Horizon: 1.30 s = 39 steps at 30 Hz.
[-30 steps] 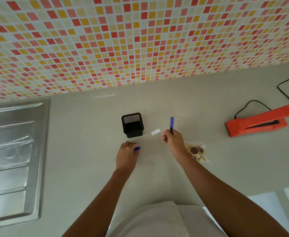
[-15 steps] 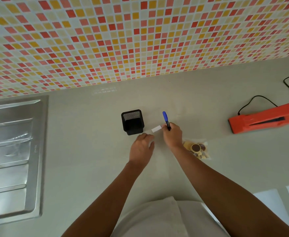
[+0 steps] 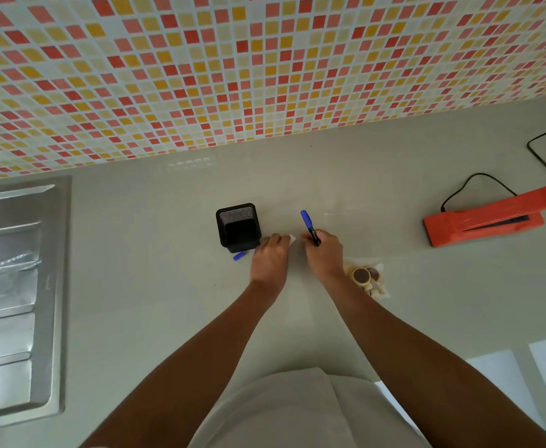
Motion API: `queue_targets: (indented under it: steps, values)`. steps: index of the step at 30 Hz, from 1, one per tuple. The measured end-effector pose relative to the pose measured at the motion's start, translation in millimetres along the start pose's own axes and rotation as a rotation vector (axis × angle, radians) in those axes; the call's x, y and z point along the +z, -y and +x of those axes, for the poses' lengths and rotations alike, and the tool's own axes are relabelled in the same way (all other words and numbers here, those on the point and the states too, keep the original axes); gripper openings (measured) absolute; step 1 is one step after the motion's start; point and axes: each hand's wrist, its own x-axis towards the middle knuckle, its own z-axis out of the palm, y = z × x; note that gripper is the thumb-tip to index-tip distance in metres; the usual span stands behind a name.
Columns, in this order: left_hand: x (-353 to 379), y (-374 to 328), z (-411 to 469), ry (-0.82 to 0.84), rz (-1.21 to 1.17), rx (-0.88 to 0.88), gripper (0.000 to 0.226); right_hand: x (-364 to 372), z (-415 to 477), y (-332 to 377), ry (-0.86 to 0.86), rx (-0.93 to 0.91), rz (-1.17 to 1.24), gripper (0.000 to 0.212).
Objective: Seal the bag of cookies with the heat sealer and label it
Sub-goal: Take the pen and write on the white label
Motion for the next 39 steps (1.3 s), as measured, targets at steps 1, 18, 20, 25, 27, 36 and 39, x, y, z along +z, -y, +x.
queue_targets:
  steps: [1,18,20,25,27,36,39]
  values:
    - [0.8,1.3,0.3,-0.001,0.001,0.004,0.025,-0.1,-0.1,-0.3,0.001,-0.003,0.001,0.017]
    - [-2.6,9.2,-6.2,-0.078,-0.157,0.037,0.016,4.9,0.6,8.5,0.103,0.1,0.107,0.026]
    - [-5.0,7.1,-7.5,-0.088,-0.175,0.038,0.016,3.2,1.4,8.2,0.118,0.128,0.151,0.025]
    - [-7.3,2.4,-12.3,-0.105,-0.167,0.008,0.006,-0.9,-2.1,7.2,0.177,0.206,0.303,0.016]
    - [-6.0,3.0,-14.0,-0.102,-0.141,-0.002,0.008,-2.9,-5.1,5.2,0.196,0.23,0.347,0.016]
    - [-9.9,-3.4,-24.8,0.019,0.012,0.019,0.013,-15.7,-27.2,-6.6,0.234,-0.082,0.034,0.004]
    - [-11.4,-7.0,-27.4,0.041,0.029,0.028,0.02,-10.2,-31.4,-19.5,0.201,-0.117,-0.049,0.017]
